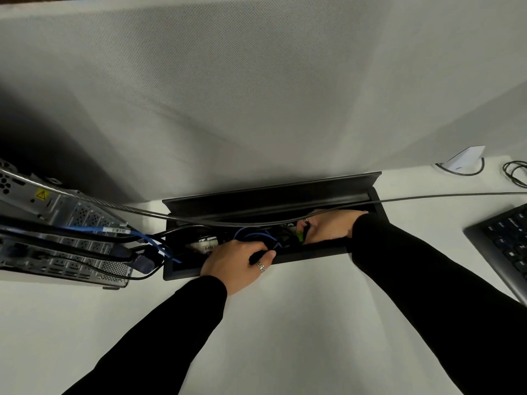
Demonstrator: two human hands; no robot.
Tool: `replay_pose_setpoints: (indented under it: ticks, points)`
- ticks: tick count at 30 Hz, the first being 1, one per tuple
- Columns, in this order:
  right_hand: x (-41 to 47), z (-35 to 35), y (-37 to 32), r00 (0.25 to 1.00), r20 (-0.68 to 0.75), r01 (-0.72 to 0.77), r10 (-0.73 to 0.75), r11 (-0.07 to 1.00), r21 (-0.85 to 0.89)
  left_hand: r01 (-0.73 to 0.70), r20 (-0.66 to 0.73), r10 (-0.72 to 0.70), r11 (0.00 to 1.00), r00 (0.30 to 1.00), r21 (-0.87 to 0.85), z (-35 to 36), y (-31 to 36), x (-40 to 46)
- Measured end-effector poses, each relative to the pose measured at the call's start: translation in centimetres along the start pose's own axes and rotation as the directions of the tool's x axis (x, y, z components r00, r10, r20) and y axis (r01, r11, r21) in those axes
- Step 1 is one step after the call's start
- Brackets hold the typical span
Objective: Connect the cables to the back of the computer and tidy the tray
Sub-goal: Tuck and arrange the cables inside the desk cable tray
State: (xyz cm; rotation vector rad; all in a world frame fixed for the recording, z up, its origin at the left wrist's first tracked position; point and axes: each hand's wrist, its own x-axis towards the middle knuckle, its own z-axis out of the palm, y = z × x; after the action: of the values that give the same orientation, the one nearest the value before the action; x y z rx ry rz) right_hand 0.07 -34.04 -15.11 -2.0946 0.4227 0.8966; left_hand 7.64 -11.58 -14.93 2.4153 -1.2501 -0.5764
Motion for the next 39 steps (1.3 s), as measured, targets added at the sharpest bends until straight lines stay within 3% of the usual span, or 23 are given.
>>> replay_pose_setpoints:
  ticks: [15,22,24,27,30,33,36,39]
  points:
    - [3.6,3.0,-1.4,0.994,-0.097,-0.077,0.043,0.923,-0.376,0.025,0.125,-0.035,0.997,0.991,0.078,0.1,0.4,0.5]
    - [2.9,1.6,-1.9,0.999,-0.013,-0.045,0.045,0.88,-0.473,-0.019,-0.056,0.018,1.0,0.998,-0.019,0.4,-0.2,-0.1]
    - [1.9,0.6,-2.1,0.998,0.064,0.011,0.013,0.93,-0.366,-0.073,-0.171,0.063,0.996,0.983,-0.056,0.9,-0.3,-0.4]
    - [-0.8,-0.2,-2.2,0.995,0.082,0.063,-0.06,0.997,-0.038,-0.207,-0.342,0.202,0.978,0.917,0.024,1.9,-0.7,-0.2]
    - [-2.7,0.8,-2.1,0.987,-0.1,0.145,-0.129,0.974,0.176,-0.187,-0.426,0.216,0.976,0.879,0.108,2.0,-0.8,0.1]
    - [-2.7,2.1,-2.4,0.948,-0.295,0.241,-0.118,0.872,0.427,-0.121,-0.369,0.16,0.984,0.915,0.129,1.9,-0.5,0.0]
    - [-1.8,2.9,-3.5,0.954,-0.29,0.2,-0.08,0.888,0.414,-0.066,-0.274,0.095,0.992,0.957,0.112,1.8,-0.3,-0.1]
    - [-0.7,3.4,-4.4,0.975,-0.219,0.093,-0.04,0.966,0.24,-0.076,-0.216,0.1,0.99,0.971,0.118,1.7,-0.3,-0.2]
